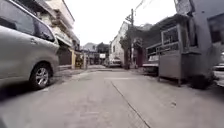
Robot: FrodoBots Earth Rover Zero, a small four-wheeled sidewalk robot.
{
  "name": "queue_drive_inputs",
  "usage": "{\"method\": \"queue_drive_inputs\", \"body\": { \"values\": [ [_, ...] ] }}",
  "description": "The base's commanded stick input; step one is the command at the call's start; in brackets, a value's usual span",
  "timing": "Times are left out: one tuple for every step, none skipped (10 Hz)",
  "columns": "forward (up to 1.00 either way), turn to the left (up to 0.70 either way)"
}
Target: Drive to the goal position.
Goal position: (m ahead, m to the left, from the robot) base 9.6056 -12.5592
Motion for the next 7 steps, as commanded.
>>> {"method": "queue_drive_inputs", "body": {
  "values": [
    [1.0,0.0],
    [1.0,0.0],
    [1.0,0.0],
    [1.0,0.0],
    [1.0,0.0],
    [1.0,0.0],
    [1.0,0.0]
  ]
}}
